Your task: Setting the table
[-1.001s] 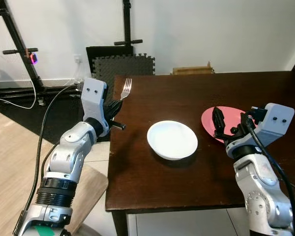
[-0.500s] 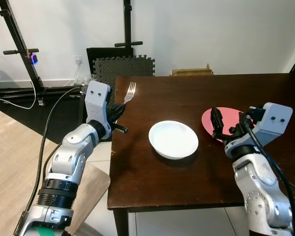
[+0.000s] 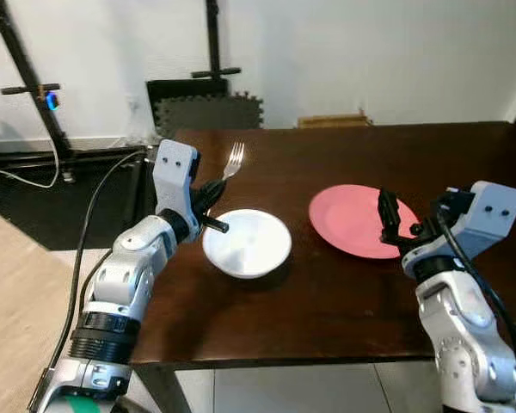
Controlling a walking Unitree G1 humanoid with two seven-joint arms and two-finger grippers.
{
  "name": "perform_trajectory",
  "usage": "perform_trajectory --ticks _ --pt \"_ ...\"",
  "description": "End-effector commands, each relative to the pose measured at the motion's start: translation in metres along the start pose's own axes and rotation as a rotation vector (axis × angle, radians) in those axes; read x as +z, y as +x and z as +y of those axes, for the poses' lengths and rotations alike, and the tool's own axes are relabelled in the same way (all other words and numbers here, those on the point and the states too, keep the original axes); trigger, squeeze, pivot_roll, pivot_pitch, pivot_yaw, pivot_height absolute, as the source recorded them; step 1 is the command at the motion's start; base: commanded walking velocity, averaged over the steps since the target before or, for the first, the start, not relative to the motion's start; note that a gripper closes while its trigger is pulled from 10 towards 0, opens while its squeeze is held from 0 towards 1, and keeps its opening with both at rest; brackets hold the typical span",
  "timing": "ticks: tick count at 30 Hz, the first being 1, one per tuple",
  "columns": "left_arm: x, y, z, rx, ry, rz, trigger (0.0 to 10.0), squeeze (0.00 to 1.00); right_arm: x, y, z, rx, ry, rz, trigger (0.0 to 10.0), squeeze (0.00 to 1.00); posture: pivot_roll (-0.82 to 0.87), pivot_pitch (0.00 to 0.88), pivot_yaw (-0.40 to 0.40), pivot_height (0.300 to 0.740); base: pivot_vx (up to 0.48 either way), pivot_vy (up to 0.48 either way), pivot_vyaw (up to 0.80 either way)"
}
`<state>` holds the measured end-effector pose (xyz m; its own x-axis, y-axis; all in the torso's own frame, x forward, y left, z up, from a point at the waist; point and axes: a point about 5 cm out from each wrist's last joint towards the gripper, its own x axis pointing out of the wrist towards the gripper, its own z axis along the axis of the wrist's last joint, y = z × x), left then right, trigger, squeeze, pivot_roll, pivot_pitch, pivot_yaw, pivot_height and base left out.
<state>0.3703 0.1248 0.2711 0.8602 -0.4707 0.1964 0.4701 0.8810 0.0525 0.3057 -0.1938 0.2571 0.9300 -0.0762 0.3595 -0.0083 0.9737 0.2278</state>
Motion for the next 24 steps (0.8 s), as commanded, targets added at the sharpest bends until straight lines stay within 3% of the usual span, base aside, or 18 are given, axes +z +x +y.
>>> perform_trajectory --ticks 1,10,16,24 --pt "-0.0066 -0.0030 0.0044 0.020 -0.010 0.020 10.0 0.00 -0.0018 -0.0012 0.0033 0.009 0.002 0.007 10.0 0.00 0.01 0.102 0.053 0.740 0.000 0.000 0.00" --pt "-0.0064 -0.0036 0.0069 0.040 -0.016 0.011 10.0 0.00 -0.0014 -0.0012 0.0026 0.010 0.001 0.008 10.0 0.00 0.01 0.103 0.049 0.740 0.000 0.000 0.00" --pt "-0.0062 -0.0031 0.0059 0.042 -0.018 0.008 10.0 0.00 -0.0011 -0.0013 0.0023 0.009 0.000 0.008 10.0 0.00 0.01 0.103 0.050 0.740 0.000 -0.463 0.00" --pt "-0.0055 -0.0029 0.0060 0.046 -0.032 0.004 10.0 0.00 -0.0007 -0.0021 0.0017 0.007 -0.002 0.008 10.0 0.00 0.00 0.107 0.051 0.740 0.000 0.000 0.00"
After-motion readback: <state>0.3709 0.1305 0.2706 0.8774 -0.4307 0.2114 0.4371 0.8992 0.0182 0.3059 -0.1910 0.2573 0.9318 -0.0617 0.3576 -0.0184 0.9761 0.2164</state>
